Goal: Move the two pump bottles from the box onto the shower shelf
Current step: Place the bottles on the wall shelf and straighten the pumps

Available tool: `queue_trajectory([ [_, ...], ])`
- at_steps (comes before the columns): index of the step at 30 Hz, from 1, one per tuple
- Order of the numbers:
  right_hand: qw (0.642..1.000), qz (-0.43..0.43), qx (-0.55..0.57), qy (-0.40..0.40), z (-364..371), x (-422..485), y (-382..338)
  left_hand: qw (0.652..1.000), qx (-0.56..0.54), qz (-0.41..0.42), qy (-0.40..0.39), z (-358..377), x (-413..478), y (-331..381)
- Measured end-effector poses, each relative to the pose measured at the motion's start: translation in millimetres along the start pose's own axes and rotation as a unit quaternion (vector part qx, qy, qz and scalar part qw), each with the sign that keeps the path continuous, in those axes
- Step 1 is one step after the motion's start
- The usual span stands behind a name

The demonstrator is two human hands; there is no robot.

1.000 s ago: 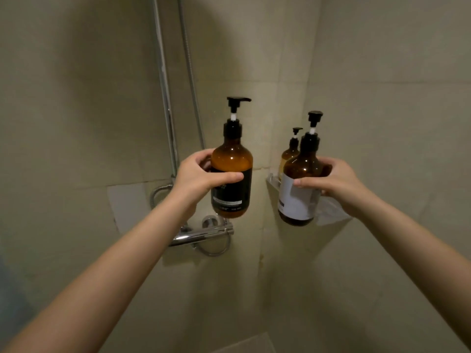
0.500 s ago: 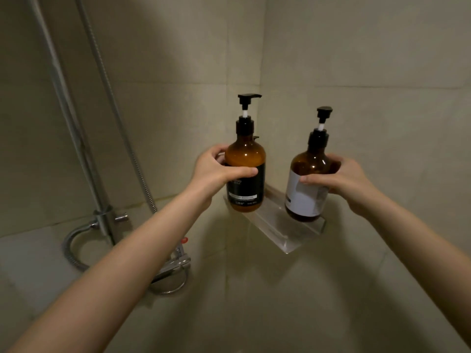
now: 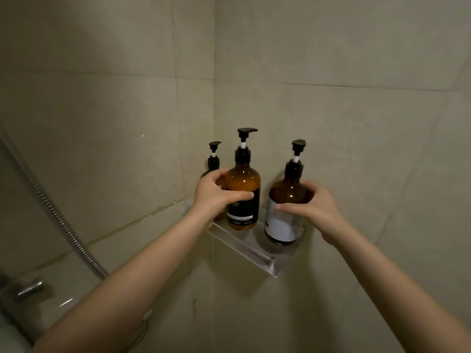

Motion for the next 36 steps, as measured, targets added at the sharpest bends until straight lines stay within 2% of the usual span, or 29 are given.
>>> queue_trajectory([
  [18,0.994,0.047,-0.062,0.075,23,-10,38,0.995,-0.031,-0.019,-0.093,18,29,-57],
  [36,0.994,0.072,-0.056,0.063,29,-17,42,0.990,-0.020,-0.002,-0.138,20,29,-77],
])
Point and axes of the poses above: each hand's wrist, its own x-axis towards the middle knuckle, its own z-axis out of the palm, y = z × x, the point moved 3 cm from there along x, towards the middle knuckle, and after that the axes turned 3 degrees about -x, right-handed, at the moved point
